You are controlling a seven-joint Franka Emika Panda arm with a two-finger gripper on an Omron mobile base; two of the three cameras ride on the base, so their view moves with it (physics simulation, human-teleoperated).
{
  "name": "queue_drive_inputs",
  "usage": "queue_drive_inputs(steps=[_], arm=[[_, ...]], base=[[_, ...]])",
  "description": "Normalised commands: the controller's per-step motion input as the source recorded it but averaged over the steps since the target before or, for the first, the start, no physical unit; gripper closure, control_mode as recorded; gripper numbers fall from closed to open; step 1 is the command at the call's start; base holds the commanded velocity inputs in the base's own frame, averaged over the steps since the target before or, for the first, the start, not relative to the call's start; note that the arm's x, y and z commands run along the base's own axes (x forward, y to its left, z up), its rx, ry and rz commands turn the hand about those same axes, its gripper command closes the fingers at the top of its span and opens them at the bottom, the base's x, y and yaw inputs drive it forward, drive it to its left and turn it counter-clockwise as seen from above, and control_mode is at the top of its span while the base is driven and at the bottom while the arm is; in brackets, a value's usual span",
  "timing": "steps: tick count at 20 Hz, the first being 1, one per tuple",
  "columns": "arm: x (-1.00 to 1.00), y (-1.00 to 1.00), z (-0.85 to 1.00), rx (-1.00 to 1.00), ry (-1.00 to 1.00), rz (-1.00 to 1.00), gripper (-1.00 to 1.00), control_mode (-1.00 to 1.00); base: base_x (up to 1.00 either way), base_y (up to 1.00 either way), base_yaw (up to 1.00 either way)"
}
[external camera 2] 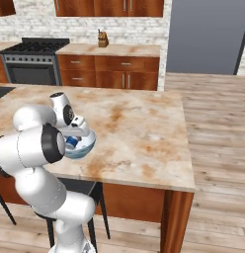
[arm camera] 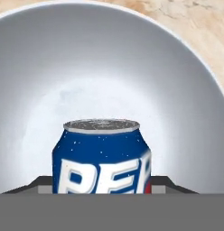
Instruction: Open the fridge, grab two sodas, and place both sodas inside the bowl with ice on the dining counter.
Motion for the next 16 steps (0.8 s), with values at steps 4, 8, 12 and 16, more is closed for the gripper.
queue_drive_inputs(steps=[4,8,12,16], arm=[[0.13,0.00,-0.16,0.00,0.00,0.00,1.00,-1.00],[0.06,0.00,-0.15,0.00,0.00,0.00,1.00,-1.00],[0.03,0.00,-0.13,0.00,0.00,0.00,-1.00,-1.00],[0.00,0.00,-0.07,0.00,-0.03,0.00,-1.00,-1.00]], base=[[0.00,0.00,0.00],[0.00,0.00,0.00],[0.00,0.00,0.00],[0.00,0.00,0.00]])
